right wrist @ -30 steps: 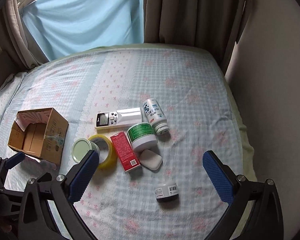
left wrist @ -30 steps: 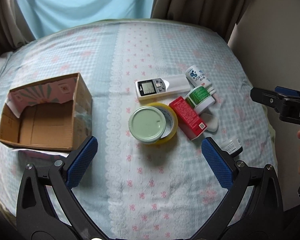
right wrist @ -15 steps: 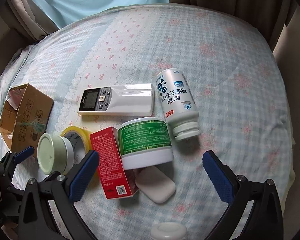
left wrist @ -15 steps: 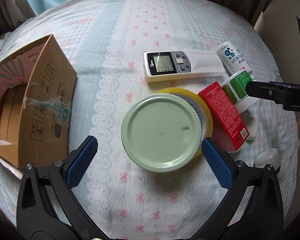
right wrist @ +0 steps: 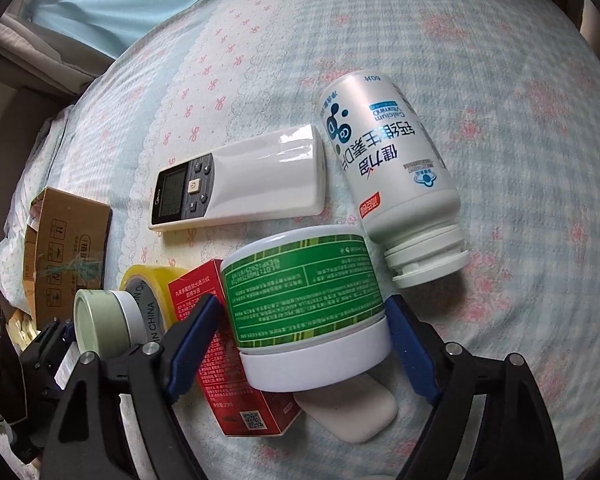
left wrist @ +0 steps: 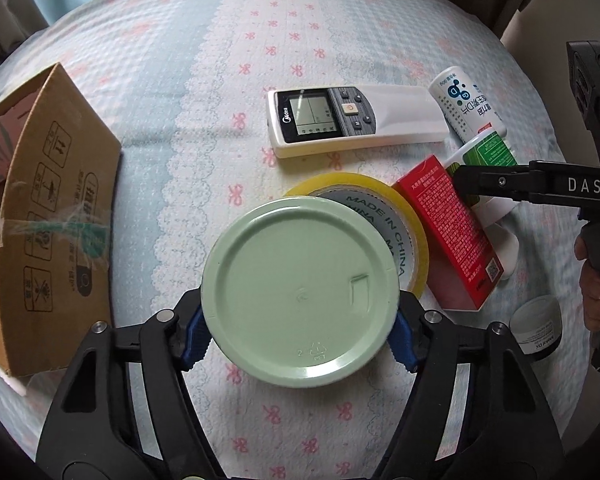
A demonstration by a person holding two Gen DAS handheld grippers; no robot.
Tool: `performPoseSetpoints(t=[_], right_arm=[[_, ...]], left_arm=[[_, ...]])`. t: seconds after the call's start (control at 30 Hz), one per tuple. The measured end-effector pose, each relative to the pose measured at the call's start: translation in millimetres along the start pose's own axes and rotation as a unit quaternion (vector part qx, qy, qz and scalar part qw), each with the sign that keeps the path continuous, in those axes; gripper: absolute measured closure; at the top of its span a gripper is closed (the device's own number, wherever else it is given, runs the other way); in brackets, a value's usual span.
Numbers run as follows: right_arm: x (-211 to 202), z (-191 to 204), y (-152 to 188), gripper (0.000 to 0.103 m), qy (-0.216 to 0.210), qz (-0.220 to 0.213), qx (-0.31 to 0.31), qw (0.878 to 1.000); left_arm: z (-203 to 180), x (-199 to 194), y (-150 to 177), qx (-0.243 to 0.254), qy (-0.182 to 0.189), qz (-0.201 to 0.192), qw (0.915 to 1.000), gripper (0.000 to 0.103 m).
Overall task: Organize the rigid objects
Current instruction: 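Grasp the green-lidded jar with the left tool while the right grasps the green-label jar, then carry both jars into the cardboard box and open both tools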
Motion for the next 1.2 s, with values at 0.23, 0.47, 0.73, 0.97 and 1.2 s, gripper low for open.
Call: performPoseSetpoints(t=[0.23, 0.47, 0.73, 0.97, 1.2], right_arm=[[-3, 7, -2, 0.030, 0.017, 0.001, -0.025, 1.000], [-17, 11, 0, 0.031, 0.030, -0.018, -0.028, 0.999], [-66, 35, 5, 0.034, 0.045, -0.045, -0.029, 0.998], [-116, 66, 18, 0.034, 0.033, -0.083, -0.002, 0.996], [-172, 125, 5, 0.034, 0.052, -0.112, -0.014, 0.992]], left_arm=[[1, -1, -1, 0.002, 0.003, 0.004, 1.0000, 0.035], [0, -15, -5, 0.000, 0.020, -0.007, 0.9998, 0.036], [-1, -70, -18, -0.004, 0.035, -0.047, 0.9983, 0.035], [8, -139, -32, 0.004, 0.040, -0.080, 0.9960, 0.036], [46, -202, -51, -0.005, 0.046, -0.098, 0.9941, 0.035]])
Point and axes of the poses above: each gripper's, at about its wrist camera, not at the fingertips, and x roughly the way its jaws point, z to its left, y to its underside, the point moved 2 cm from there along x, roughly the way its jaws point, and after that the axes turned 15 degrees about -x, right-handed, at the moved point
